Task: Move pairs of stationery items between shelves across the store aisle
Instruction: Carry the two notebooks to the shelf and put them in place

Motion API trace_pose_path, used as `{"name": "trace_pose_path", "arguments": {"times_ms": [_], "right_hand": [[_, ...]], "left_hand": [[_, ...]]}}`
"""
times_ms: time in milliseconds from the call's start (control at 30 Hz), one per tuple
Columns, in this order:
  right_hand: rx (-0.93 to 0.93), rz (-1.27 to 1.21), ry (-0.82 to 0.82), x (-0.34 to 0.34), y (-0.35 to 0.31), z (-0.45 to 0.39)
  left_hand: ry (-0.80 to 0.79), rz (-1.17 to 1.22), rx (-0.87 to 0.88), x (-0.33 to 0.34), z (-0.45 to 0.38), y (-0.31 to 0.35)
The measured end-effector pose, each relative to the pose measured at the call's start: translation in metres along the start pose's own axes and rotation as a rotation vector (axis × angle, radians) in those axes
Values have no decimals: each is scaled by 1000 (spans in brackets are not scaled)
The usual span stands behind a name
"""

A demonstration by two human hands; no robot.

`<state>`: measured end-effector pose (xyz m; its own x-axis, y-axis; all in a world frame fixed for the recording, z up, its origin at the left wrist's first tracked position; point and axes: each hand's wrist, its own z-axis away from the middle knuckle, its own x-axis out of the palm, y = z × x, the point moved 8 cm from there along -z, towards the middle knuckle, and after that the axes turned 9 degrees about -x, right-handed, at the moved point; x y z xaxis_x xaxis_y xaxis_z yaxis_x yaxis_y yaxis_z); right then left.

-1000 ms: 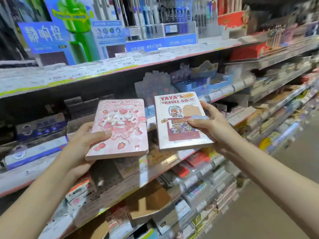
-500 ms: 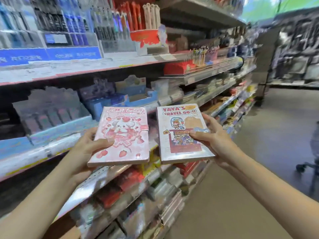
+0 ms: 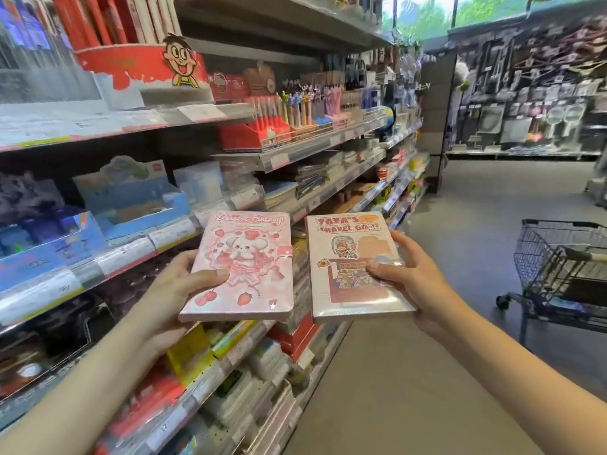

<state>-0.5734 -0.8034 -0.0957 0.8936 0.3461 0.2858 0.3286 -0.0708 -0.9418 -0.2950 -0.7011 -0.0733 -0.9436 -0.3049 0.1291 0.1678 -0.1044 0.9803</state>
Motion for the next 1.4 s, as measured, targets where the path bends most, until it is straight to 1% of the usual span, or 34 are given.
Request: {"name": "trace_pose_path", "arguments": {"times_ms": [167,333,500,633,833,1000,1233,1400], "right_hand": [[-36,17,52,-43,-1,-51],[-84,62,121,-86,-7,-121],[-126,56,167,-124,-12,-184],[-128,43,206,-157,-3,-225],[-111,33,250,-212,10,-284],[-111,24,242,-267,8,-338],[-83,63,205,-370,-23,-432],[-59,64,176,-426,-35,-505]], "left_hand": [[-68,36,-34,50,-71,6],[-146,6,-54,95,-155,16],[-213,5,-102,138,-231,26],[-241,5,-139,165,-284,21],[-250,-3,-173,213,-356,8],[-229,-9,-168,263,-416,6],[-206,9,-171,363,-513,11],[-150,36,-144,412,-572,18]]}}
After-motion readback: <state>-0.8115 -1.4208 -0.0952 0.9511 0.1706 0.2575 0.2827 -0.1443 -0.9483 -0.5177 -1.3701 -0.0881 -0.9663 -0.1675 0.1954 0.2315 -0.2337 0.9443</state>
